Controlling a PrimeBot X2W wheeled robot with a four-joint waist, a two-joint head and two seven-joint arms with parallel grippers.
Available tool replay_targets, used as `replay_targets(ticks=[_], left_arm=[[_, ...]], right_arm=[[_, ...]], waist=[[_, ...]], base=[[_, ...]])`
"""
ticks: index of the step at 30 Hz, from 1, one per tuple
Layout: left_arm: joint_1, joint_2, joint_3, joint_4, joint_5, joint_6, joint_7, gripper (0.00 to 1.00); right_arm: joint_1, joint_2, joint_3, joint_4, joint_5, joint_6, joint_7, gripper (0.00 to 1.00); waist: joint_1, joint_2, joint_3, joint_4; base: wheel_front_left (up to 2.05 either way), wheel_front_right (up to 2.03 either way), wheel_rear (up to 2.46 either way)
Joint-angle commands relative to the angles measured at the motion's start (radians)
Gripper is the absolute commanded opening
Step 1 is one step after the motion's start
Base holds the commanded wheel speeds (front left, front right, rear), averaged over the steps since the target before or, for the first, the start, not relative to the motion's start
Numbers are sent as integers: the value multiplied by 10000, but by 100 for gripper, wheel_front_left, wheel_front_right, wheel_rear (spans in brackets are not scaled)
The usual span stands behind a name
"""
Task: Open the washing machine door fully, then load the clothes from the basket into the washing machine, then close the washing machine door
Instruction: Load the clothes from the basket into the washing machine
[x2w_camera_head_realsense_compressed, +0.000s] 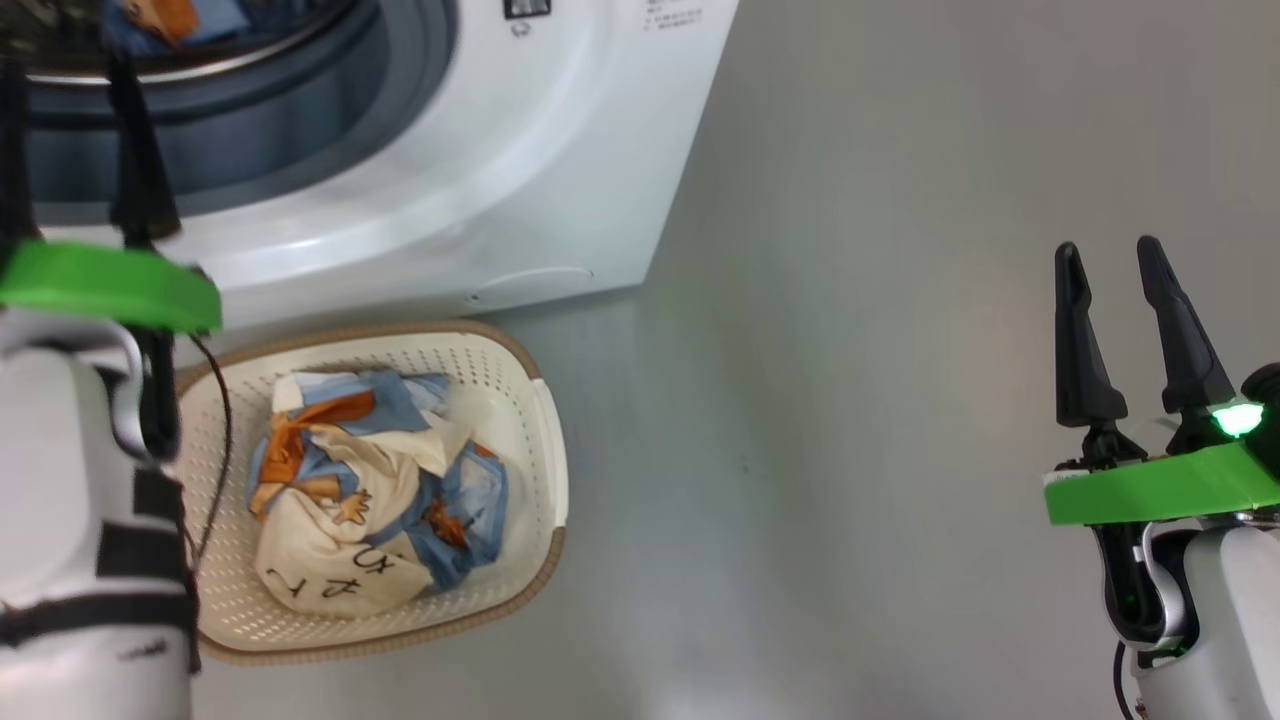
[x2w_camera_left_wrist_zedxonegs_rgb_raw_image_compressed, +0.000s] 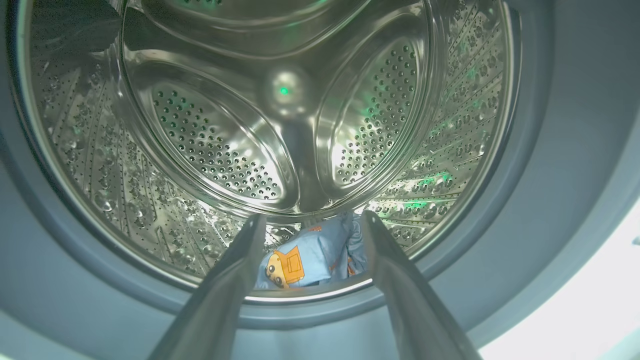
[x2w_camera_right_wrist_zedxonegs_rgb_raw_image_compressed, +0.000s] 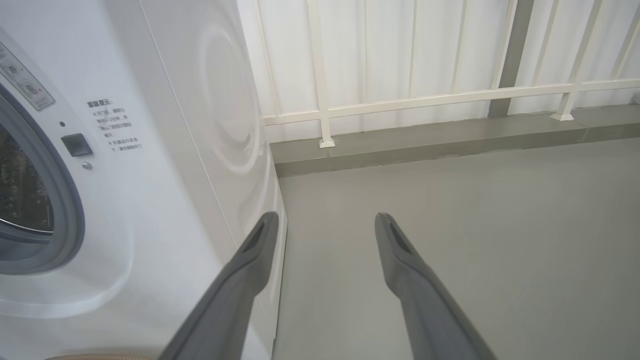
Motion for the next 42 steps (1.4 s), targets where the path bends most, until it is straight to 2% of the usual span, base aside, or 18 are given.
replay_targets(ticks=[1, 18, 42], left_arm=[[429, 304, 259, -405, 61, 7, -53, 100], [4182, -423, 507, -2045, 223, 6, -53, 100], [7666, -782, 602, -3788, 123, 6, -53, 100]], right_arm=[[247, -207, 173, -191, -55, 44, -76, 100], [1145, -781, 246, 106, -53, 44, -76, 100], [2651, -929, 12, 193, -6, 44, -76, 100]], waist=[[1, -1, -462, 291], [1, -1, -2074, 1118], [1, -1, -3766, 1452]], base=[[0, 0, 0], [0, 0, 0], [0, 0, 0]])
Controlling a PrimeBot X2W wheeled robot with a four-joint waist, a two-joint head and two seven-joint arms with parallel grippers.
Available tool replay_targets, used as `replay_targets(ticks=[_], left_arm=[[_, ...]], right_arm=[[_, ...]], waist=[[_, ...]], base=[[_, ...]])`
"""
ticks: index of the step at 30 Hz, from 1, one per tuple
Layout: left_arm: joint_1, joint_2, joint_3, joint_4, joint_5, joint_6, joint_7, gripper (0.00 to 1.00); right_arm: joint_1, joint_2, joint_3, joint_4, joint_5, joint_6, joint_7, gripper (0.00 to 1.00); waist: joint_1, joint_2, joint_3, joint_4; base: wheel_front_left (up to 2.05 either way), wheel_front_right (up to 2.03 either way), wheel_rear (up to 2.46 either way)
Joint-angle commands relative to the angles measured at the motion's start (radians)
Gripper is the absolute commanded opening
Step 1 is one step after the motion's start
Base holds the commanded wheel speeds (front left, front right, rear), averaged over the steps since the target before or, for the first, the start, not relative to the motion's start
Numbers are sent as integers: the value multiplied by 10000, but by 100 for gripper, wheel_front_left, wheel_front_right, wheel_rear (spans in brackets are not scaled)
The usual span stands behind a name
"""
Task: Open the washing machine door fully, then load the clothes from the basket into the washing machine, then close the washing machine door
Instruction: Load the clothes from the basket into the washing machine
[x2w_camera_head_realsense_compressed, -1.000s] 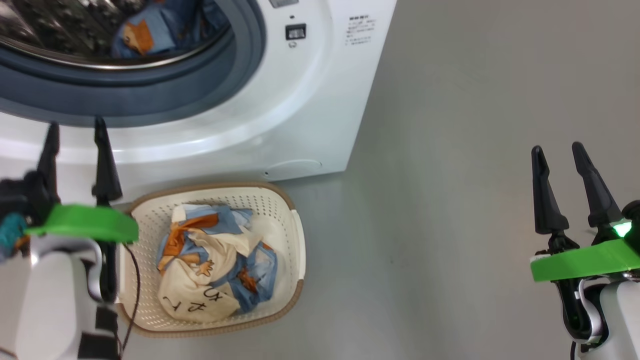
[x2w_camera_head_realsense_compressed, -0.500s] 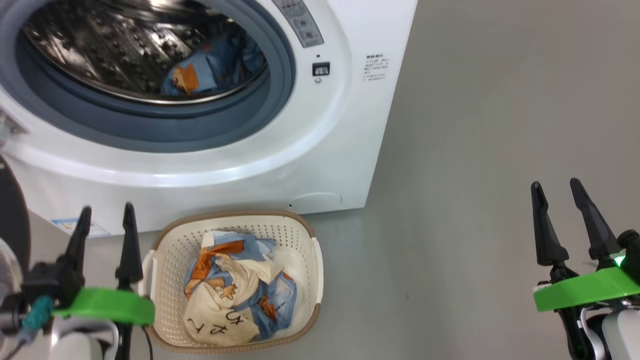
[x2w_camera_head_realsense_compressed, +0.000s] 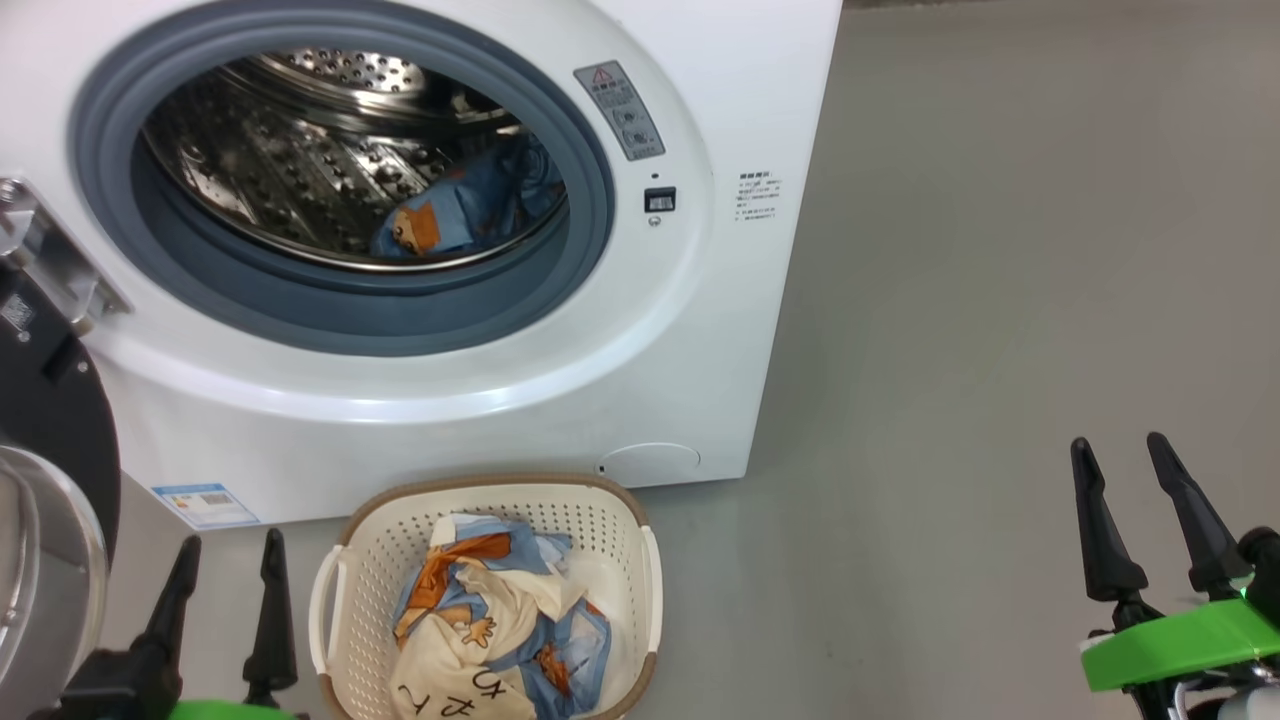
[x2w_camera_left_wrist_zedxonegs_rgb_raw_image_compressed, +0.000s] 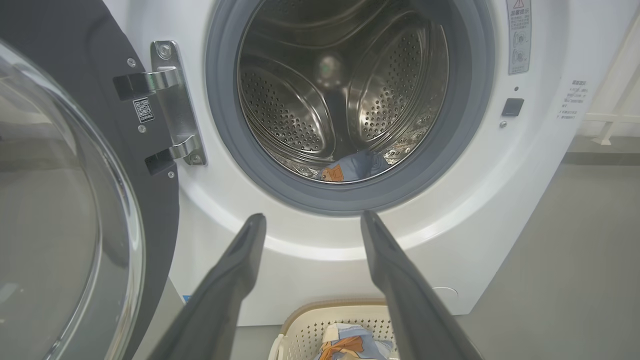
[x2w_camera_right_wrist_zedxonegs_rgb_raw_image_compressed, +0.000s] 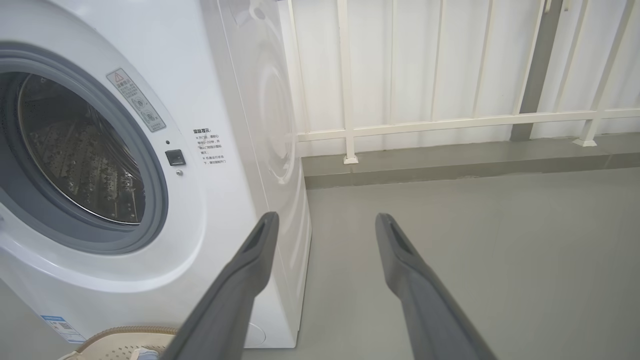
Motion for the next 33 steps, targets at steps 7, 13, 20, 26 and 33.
replay_targets(ticks=[7, 13, 20, 26, 33], left_arm=[[702, 102, 301, -872, 12, 6, -63, 100], [884, 68, 409, -1026, -32, 6, -63, 100], [928, 16, 394, -1078, -79, 6, -63, 100], [910, -1, 379, -1080, -90, 6, -63, 100], [853, -30, 289, -1043, -81, 6, -63, 100]], right_arm=[[344, -147, -48, -304, -17, 44, -78, 100], [406, -88, -81, -323, -23, 44, -78, 100], [407, -90, -32, -349, -38, 44, -78, 100], [376, -94, -45, -384, -54, 44, -78, 100], [344, -78, -82, -443, -46, 44, -78, 100]], waist=[[1, 0, -320, 105], [1, 0, -352, 106], [1, 0, -342, 83], [1, 0, -269, 68], [1, 0, -114, 84]], base=[[0, 0, 0], [0, 0, 0], [0, 0, 0], [0, 0, 0], [0, 0, 0]])
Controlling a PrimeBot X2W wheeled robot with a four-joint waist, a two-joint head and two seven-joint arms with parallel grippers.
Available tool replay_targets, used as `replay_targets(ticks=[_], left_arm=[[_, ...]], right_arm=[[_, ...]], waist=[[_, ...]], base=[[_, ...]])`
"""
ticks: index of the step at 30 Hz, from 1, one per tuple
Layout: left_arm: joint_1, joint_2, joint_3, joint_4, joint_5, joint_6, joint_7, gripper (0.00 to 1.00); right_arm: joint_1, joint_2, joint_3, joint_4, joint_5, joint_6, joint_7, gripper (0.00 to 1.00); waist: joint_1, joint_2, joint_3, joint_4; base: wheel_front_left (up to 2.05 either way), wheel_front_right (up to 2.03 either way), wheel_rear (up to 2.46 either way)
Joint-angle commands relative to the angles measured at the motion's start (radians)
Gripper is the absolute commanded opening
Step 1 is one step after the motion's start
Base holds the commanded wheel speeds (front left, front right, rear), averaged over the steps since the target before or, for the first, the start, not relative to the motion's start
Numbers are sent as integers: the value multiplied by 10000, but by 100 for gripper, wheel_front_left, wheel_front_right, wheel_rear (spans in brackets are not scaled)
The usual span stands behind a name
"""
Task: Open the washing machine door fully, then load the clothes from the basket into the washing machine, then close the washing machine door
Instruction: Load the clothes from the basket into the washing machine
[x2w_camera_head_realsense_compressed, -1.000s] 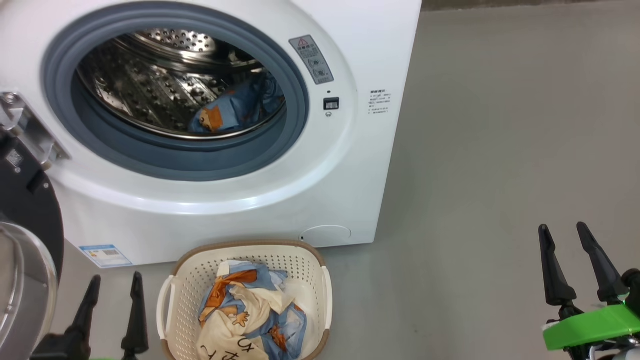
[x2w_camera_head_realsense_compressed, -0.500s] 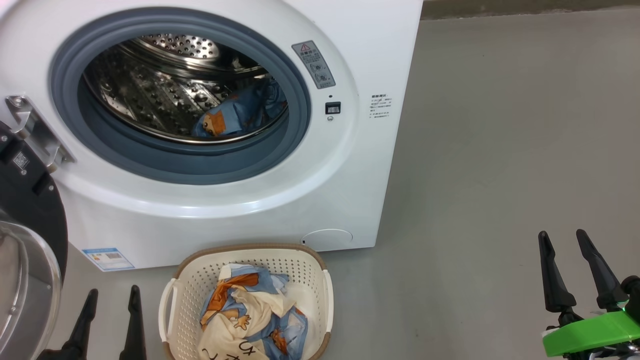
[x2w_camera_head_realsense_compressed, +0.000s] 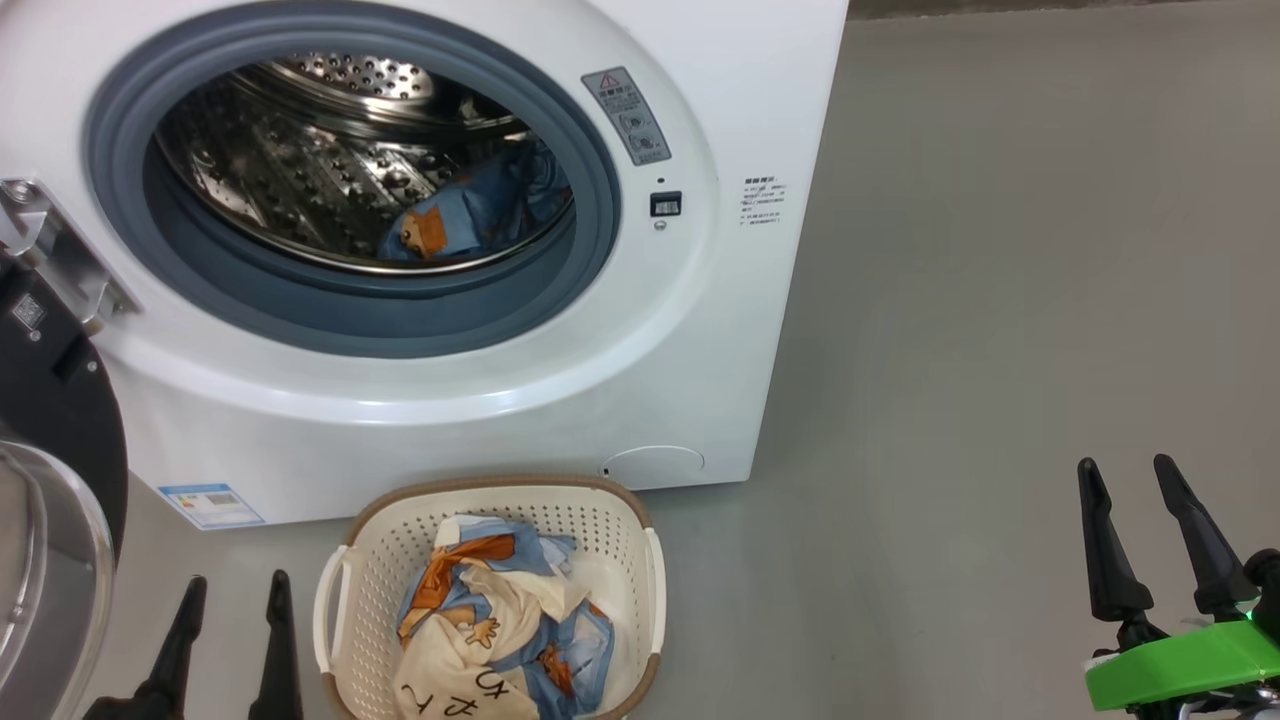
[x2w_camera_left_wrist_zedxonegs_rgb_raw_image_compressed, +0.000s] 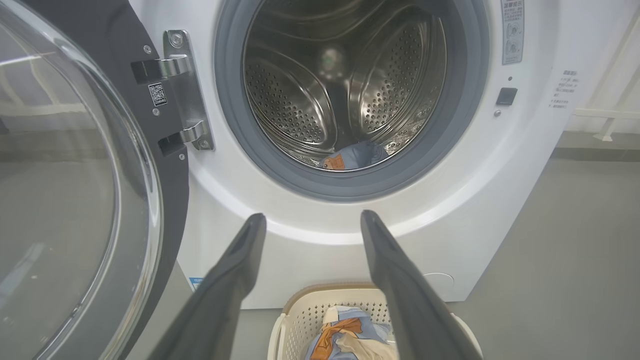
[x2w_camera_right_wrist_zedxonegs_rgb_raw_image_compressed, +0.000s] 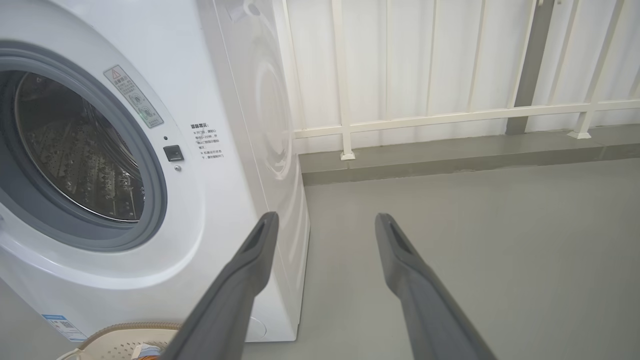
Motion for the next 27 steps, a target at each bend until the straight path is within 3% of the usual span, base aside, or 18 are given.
replay_targets(ticks=[1, 13, 27], left_arm=[[-211, 101, 210, -241, -44, 6, -63, 100], [-965, 64, -200, 850, -73, 6, -63, 100], [-3451, 501, -1091, 3902, -407, 6, -63, 100]], right_arm=[[-140, -180, 142, -287, -48, 44, -78, 100], [-862, 44, 88, -570, -49, 44, -78, 100], [-2302, 452, 270, -734, -6, 44, -78, 100]], waist=[[0, 0, 81, 2], [0, 0, 1466, -186], [0, 0, 3768, -386]], base=[[0, 0, 0], [0, 0, 0], [0, 0, 0]])
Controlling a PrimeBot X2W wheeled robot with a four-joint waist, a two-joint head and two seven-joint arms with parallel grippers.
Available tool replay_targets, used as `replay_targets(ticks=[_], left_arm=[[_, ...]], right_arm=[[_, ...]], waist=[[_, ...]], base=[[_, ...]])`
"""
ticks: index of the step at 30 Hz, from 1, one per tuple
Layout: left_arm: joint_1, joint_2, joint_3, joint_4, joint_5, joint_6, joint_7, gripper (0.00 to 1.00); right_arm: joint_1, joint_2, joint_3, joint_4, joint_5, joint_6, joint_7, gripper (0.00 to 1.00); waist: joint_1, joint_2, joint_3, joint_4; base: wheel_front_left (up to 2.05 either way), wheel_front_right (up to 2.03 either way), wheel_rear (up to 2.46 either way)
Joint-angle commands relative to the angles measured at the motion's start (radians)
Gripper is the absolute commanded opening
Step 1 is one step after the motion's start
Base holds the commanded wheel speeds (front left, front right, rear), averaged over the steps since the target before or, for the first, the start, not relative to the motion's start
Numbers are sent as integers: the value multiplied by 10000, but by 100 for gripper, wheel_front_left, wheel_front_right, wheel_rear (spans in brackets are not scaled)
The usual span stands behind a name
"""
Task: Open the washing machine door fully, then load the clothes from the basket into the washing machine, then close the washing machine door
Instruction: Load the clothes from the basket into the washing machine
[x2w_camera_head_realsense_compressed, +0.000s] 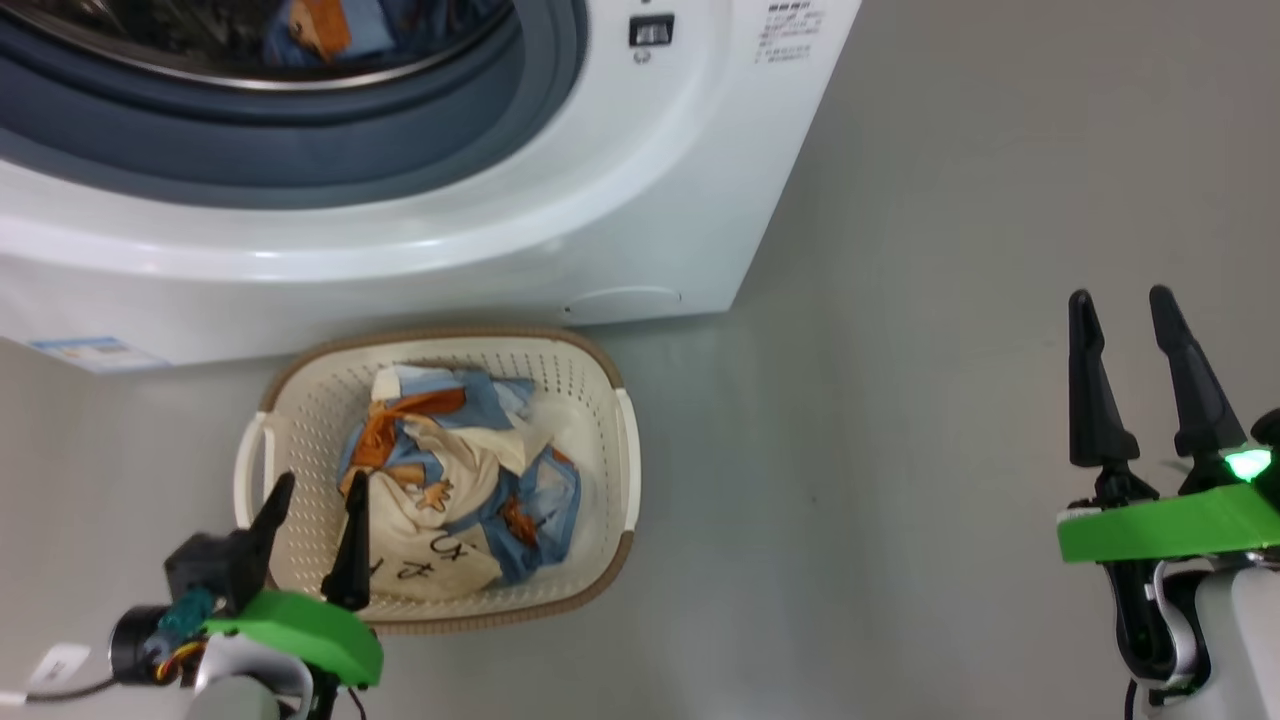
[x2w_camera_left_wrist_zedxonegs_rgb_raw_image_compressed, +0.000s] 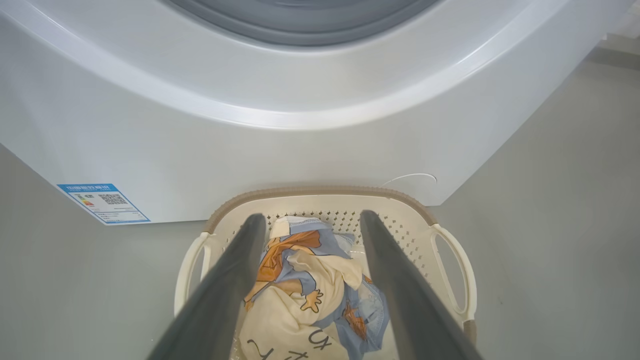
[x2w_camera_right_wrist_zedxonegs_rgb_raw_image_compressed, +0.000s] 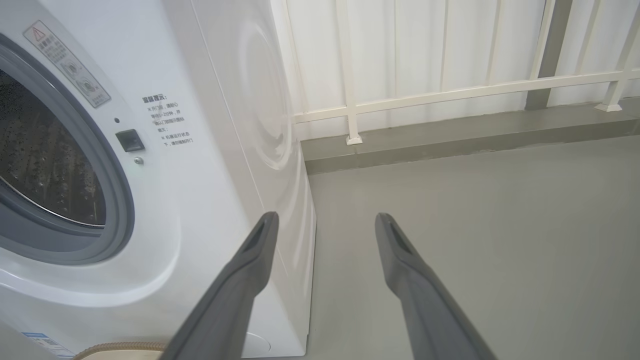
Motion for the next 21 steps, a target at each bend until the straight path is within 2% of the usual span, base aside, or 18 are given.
replay_targets(ticks=[1, 13, 21], left_arm=[[-378, 281, 111, 223, -135, 6, -65, 100], [-3266, 893, -1398, 3982, -465, 6, 190, 100], [-4609, 1251, -2685, 5516, -703, 6, 825, 100]], right_arm=[[-266, -58, 231, -282, 4, 44, -78, 100], [-1194, 187, 270, -406, 121, 44, -78, 100], [-1536, 260, 333, -458, 158, 44, -78, 100]], waist=[[-2, -1, 879, -114], [-2, -1, 2386, -399], [-2, -1, 3120, -658]], base=[[0, 0, 0], [0, 0, 0], [0, 0, 0]])
